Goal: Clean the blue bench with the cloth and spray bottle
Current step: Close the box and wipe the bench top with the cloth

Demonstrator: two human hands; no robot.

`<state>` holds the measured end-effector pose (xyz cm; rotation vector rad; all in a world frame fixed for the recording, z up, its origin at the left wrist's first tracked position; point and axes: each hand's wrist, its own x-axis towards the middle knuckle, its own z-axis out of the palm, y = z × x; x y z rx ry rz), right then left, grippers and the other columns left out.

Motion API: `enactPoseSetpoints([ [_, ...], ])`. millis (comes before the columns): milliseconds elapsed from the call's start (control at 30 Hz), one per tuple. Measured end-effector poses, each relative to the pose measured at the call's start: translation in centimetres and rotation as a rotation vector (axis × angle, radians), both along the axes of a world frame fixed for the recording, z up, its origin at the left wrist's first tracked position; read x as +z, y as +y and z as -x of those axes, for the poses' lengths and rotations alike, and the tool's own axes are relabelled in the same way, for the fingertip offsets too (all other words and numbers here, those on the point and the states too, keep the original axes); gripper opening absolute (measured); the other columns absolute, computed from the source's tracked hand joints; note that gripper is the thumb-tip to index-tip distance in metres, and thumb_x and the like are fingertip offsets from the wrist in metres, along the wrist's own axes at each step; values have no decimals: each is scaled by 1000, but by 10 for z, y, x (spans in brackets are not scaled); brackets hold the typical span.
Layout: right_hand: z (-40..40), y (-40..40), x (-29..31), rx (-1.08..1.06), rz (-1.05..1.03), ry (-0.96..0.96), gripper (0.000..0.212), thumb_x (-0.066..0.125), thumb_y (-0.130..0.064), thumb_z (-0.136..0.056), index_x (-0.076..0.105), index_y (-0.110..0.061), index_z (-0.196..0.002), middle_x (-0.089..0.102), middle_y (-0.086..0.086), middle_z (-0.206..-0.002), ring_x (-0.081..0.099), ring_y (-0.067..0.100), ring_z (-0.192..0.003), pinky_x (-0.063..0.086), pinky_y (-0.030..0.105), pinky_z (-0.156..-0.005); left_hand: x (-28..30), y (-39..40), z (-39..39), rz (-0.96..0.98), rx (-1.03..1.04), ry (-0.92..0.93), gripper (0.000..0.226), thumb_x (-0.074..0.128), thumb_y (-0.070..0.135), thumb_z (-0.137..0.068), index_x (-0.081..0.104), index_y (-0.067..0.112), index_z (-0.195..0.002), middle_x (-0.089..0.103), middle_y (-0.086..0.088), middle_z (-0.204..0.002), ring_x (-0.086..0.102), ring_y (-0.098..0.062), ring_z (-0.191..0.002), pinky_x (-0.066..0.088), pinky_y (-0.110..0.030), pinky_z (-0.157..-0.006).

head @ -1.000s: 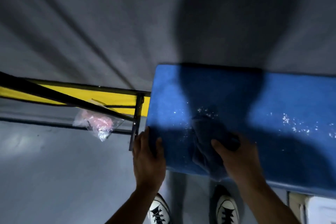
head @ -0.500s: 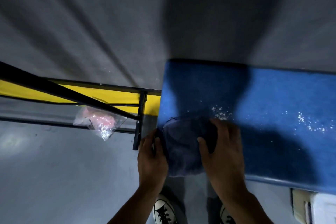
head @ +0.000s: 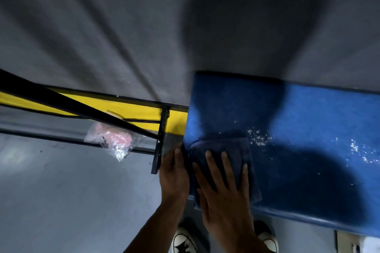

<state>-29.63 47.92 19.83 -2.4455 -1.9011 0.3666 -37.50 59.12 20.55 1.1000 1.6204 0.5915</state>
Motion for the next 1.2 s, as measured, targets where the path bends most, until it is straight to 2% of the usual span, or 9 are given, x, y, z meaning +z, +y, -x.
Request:
enactPoseSetpoints([
  [233,-19,38,-3,38,24,9,76,60,-53,-82,35,-41,-152,21,2,-169,11,37,-156,17,75,-113,-5,3,-3,52,81,-49,31,43,36,-105,70,35,-91,72,9,-90,68,-5,-87,53,-26,-74],
  [467,-72,133,-4,30,-43,-9,58,41,-45,-87,43,-41,-144,30,5,-164,19,38,-153,19,74,-111,-7,0,-3,51,85,-40,37,37,39,-106,71,24,-107,69,7,-98,62,-2,-93,43,-20,-72],
  [567,-90,177,1,56,-24,-104,56,44,-48,-78,53,-40,-133,37,5,-153,33,37,-141,34,64,-101,-5,-2,-5,63,102,-74,33,37,38,-106,68,29,-109,66,16,-99,58,6,-92,39,-14,-71],
  [667,-87,195,-1,30,-26,-78,51,39,-47,-73,65,-35,-116,40,5,-154,26,39,-147,22,75,-107,-7,0,-2,137,178,-160,31,44,40,-104,73,31,-109,71,14,-106,61,-2,-103,44,-23,-81],
  [733,-75,184,-3,24,-54,-40,53,38,-43,-72,67,-32,-115,38,5,-158,18,40,-152,13,78,-110,-8,2,0,187,237,-196,28,52,40,-99,78,30,-104,75,10,-107,65,-10,-106,48,-32,-90],
  [867,-38,113,2,130,-138,63,49,44,-42,-82,65,-30,-124,33,4,-164,15,38,-155,12,72,-115,-4,10,4,347,388,-382,23,62,27,-92,81,17,-86,77,0,-88,69,-20,-90,49,-33,-83],
  [1000,2,25,-1,175,-108,96,67,56,-46,-77,47,-39,-143,34,1,-164,19,37,-154,22,71,-114,0,12,10,461,304,-349,30,61,34,-93,77,13,-106,77,-13,-106,72,-25,-88,58,-38,-79],
  [1100,3,1,-6,189,-102,69,65,63,-44,-76,52,-42,-140,39,-1,-161,27,36,-152,31,70,-110,-4,7,5,269,248,-225,22,59,29,-95,79,23,-103,79,1,-101,73,-22,-100,57,-44,-92],
  [1200,-17,25,-6,146,-104,67,62,58,-49,-80,48,-45,-141,38,0,-162,23,36,-153,22,72,-114,-7,0,-2,121,175,-92,25,52,34,-101,77,34,-102,77,9,-102,70,-18,-105,54,-50,-97],
])
